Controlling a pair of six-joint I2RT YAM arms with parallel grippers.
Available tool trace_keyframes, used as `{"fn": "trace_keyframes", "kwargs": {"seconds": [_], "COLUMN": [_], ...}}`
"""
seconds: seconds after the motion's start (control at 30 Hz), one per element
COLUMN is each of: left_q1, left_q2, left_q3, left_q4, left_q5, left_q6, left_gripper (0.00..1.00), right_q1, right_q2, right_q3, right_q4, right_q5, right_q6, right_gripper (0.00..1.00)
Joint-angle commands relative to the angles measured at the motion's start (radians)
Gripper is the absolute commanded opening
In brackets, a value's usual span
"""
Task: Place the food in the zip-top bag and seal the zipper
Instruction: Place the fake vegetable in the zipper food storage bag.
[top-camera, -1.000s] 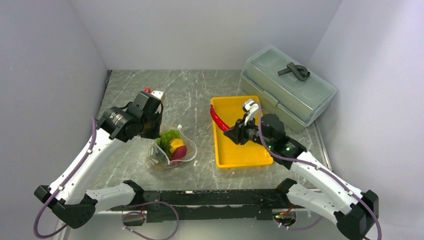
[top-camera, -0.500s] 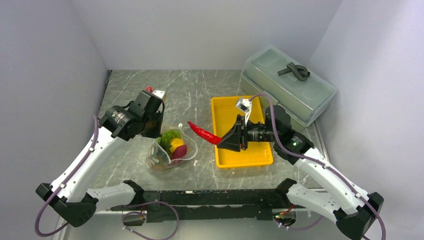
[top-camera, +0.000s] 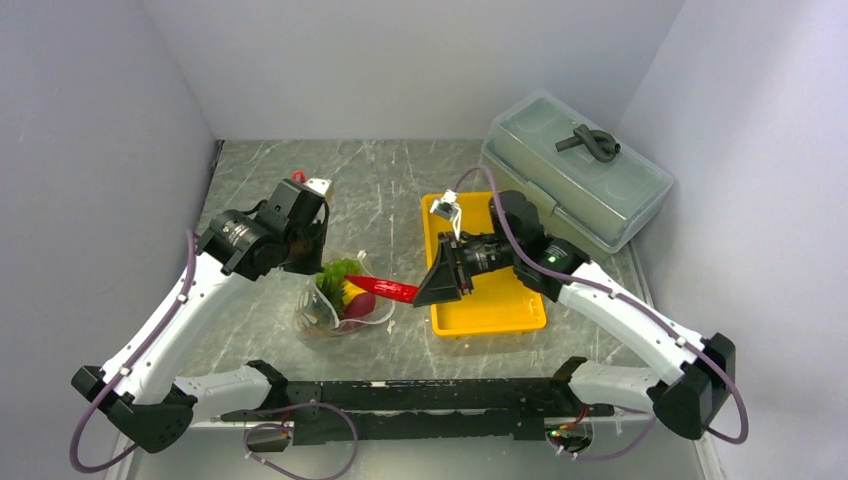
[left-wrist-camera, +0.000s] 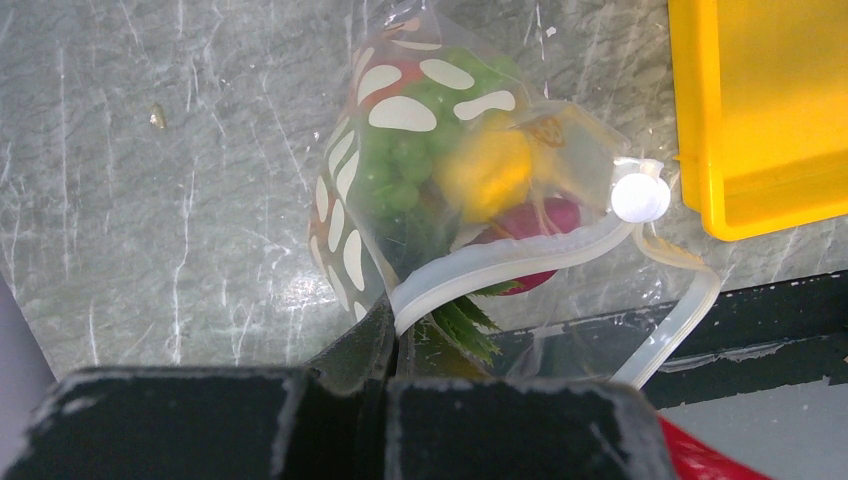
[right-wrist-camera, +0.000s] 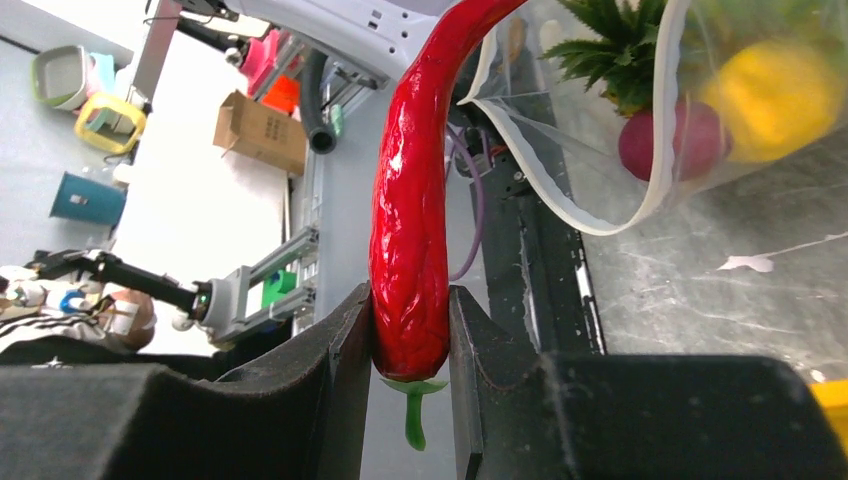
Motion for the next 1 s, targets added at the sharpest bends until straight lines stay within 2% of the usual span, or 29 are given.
{"fn": "trace_keyframes", "kwargs": {"seconds": [0.0, 0.3, 0.97], "left_q1": [0.002, 0.003, 0.002], "left_q2": [-0.007, 0.002, -0.011], "left_q3": [0.05, 0.053, 0.045], "left_q4": [0.026, 0.031, 0.048], "left_q5": [0.015, 0.041, 0.099], "left_q6": [0.007, 0.009, -0.007], "left_gripper": [0.0, 0.0, 0.0], "right_q1": [0.046, 0.143, 0.226], "right_q2": [0.074, 0.249, 0.449], "right_q3": [0.068, 0.191, 0.346], "right_q4": [0.047, 0.05, 0.033], "right_q5": [0.007, 0.116, 0.409], "right_q6": [0.059, 0.118, 0.275], "right_gripper": [0.06, 0.05, 0.02]}}
